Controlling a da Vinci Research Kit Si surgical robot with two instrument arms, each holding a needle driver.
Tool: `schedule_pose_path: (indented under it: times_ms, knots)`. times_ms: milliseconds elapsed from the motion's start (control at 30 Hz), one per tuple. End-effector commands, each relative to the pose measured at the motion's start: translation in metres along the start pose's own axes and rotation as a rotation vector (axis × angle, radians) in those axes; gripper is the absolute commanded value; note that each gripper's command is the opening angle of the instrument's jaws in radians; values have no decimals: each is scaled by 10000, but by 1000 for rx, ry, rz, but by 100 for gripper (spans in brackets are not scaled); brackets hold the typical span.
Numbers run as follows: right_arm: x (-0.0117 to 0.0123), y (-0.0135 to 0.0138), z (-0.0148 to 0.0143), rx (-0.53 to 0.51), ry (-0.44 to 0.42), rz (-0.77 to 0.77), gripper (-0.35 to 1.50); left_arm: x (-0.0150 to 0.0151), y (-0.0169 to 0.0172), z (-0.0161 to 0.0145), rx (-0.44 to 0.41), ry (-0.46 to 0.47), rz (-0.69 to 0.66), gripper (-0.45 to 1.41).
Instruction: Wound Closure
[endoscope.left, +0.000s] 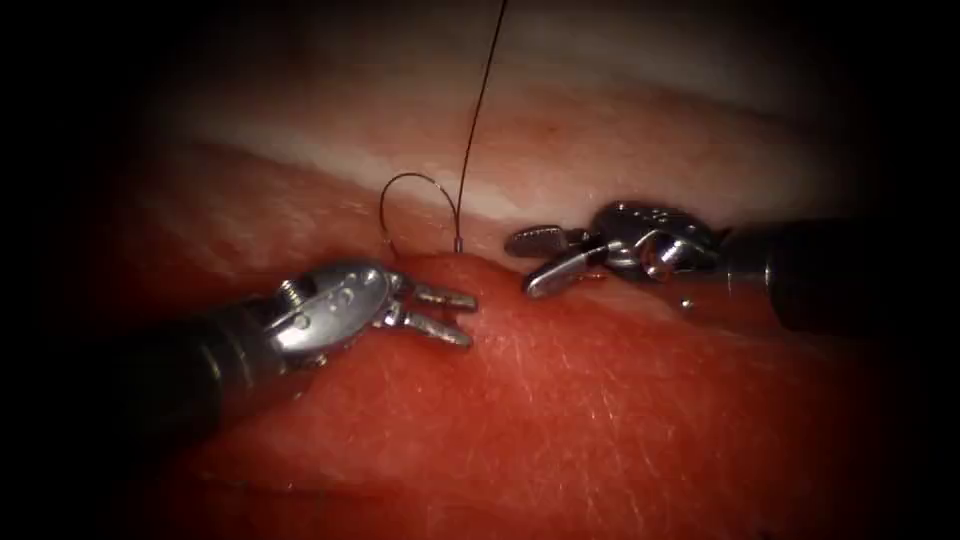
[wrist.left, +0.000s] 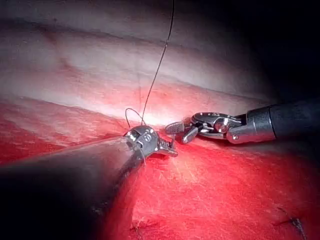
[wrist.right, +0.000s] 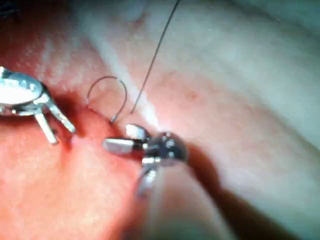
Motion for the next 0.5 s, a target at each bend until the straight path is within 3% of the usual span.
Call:
schedule_pose_path:
  times_ms: [33,267,333,500]
  knots:
    - [0,1,9,4,11,-6,118,-3,-4,3,-12,0,-49,-45]
    - [3,-11,2,-2,31,4,104,1,-4,-5,-68,47,-172,-45]
    - [5,-28,1,-6,46,8,83,6,-3,-7,-151,101,-294,-45]
    - [6,-43,5,-7,45,-33,78,11,3,-12,-248,143,-412,-45]
